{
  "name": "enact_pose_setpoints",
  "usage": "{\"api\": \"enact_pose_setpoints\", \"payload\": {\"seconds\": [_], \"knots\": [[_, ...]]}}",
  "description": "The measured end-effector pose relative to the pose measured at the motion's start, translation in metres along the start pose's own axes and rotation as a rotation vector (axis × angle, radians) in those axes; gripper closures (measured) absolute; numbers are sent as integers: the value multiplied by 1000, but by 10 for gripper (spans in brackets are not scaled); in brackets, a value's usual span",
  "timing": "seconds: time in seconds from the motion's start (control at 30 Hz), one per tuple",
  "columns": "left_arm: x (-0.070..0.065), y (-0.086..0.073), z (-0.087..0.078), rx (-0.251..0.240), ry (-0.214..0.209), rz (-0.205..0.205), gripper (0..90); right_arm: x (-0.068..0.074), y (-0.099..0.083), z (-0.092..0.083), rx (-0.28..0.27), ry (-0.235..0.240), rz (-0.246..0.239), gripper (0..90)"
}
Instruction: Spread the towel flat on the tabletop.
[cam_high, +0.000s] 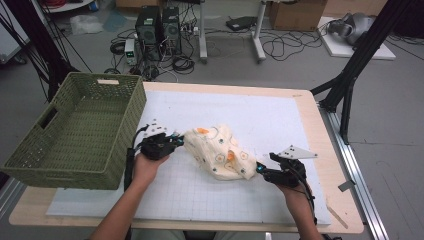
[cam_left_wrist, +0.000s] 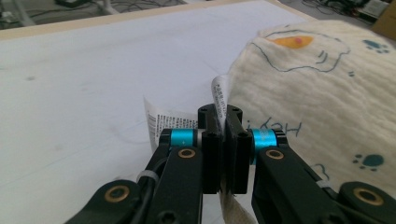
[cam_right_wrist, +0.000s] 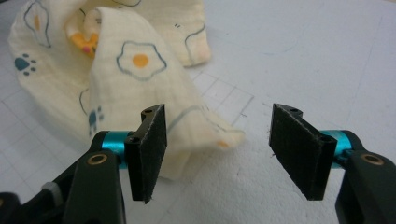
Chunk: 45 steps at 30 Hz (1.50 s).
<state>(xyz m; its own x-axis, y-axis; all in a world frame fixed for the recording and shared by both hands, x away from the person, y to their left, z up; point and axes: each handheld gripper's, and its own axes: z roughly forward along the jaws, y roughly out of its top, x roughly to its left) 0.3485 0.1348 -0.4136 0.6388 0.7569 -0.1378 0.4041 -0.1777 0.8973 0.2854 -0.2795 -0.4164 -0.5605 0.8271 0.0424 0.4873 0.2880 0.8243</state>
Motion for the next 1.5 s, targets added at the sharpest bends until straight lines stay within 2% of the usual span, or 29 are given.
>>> {"api": "enact_pose_setpoints", "payload": {"seconds": [0.03, 0.07, 0.1, 0.13, 0.2, 0.3, 0.33, 0.4, 0.43, 0.5, 0.6, 0.67, 0.73, 0.77, 0.8, 0.93, 1.0, 1.13, 1.23, 1.33, 1.43, 1.5], "knots": [[0, 0, 0, 0, 0, 0, 864, 0, 1, 1, -5, 3, -3, 368], [7, -3, -11, -7, 29, -10, 864, 0, 2, 2, -8, -2, -2, 368], [7, -3, -11, -7, 29, -10, 864, 1, 4, 3, -10, 2, 8, 369], [14, -6, -21, -17, 51, -23, 863, 1, 6, 4, -12, 6, 19, 373], [18, -9, -29, -20, 70, -28, 863, 0, 12, 9, -18, -10, 30, 388], [21, -11, -33, -24, 75, -34, 863, 2, 22, 22, -23, -1, 49, 422], [21, -13, -34, -17, 82, -24, 863, 5, 25, 28, -17, 7, 51, 435], [20, -14, -33, -15, 84, -23, 863, 7, 29, 35, -9, 11, 42, 441], [19, -14, -33, -14, 84, -23, 863, 14, 35, 48, 8, 20, 29, 444], [21, -17, -33, -10, 88, -26, 863, 20, 42, 61, 14, 51, 20, 428], [21, -18, -32, -11, 90, -34, 863, 31, 47, 80, 63, 83, -23, 409], [21, -19, -31, -11, 85, -37, 862, 38, 45, 93, 129, 81, -58, 410], [20, -19, -31, -12, 84, -39, 862, 41, 40, 105, 195, 79, -95, 431], [20, -19, -31, -10, 83, -41, 862, 42, 39, 107, 196, 83, -93, 465], [21, -19, -31, -12, 84, -41, 862, 42, 39, 107, 192, 95, -88, 529], [22, -19, -31, -17, 82, -50, 860, 46, 40, 105, 197, 156, -137, 828], [22, -19, -31, -18, 83, -52, 860, 50, 40, 103, 207, 163, -158, 852], [22, -20, -31, -17, 87, -52, 860, 52, 36, 95, 231, 216, -140, 856], [23, -20, -30, -17, 86, -56, 858, 54, 33, 88, 242, 240, -163, 856], [23, -20, -29, -19, 87, -58, 856, 59, 23, 69, 262, 292, -183, 855], [23, -20, -29, -15, 91, -59, 856, 59, 16, 59, 266, 308, -176, 856], [24, -20, -29, -11, 94, -59, 855, 61, 5, 46, 264, 333, -168, 856]]}}
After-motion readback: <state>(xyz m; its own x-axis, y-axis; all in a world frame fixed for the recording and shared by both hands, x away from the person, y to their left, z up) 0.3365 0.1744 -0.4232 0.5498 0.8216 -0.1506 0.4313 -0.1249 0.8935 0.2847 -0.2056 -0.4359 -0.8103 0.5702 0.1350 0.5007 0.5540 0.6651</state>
